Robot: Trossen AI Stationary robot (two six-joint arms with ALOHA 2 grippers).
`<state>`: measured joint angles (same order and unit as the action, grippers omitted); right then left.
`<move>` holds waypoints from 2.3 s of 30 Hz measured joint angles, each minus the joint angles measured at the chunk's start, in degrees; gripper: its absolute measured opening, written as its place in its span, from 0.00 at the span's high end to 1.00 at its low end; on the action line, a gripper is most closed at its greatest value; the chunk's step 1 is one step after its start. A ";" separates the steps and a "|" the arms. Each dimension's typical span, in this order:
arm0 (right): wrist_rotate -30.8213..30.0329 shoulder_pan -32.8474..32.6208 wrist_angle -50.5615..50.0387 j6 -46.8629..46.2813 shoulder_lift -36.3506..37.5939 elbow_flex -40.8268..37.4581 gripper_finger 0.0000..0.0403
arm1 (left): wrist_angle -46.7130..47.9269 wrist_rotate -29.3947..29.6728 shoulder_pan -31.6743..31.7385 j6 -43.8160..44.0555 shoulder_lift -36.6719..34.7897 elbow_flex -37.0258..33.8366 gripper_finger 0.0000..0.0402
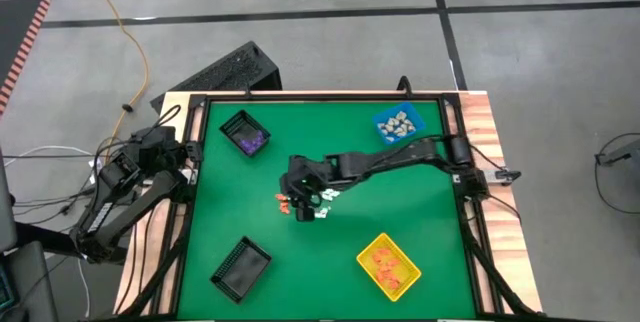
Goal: Sort Halloween decoration
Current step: Put the orange skeleton toy into the yellow basket
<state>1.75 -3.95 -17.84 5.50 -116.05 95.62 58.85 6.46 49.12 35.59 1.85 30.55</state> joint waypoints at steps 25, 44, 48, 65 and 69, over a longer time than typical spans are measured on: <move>4.45 2.67 1.82 3.58 -13.59 2.31 0.61 | 0.00 0.00 -0.01 -0.28 0.00 0.00 0.64; 4.47 3.59 1.59 -3.93 -14.34 1.65 0.72 | 0.00 -0.06 -0.02 -0.42 0.00 0.00 0.64; 4.57 3.88 0.72 -6.77 -14.34 1.75 0.71 | 0.00 -0.06 -0.02 -0.42 0.00 0.00 0.64; 4.41 3.32 -10.38 -9.99 -14.05 3.05 0.68 | -0.01 -0.06 -0.02 -0.42 0.00 0.00 0.64; 4.22 2.90 -8.66 -9.73 -14.05 2.90 0.69 | 0.00 -0.06 -0.01 -0.42 0.00 0.00 0.64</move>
<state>5.96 -1.05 -26.50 -4.23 -130.10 98.52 58.85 6.39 49.11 35.18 1.85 30.55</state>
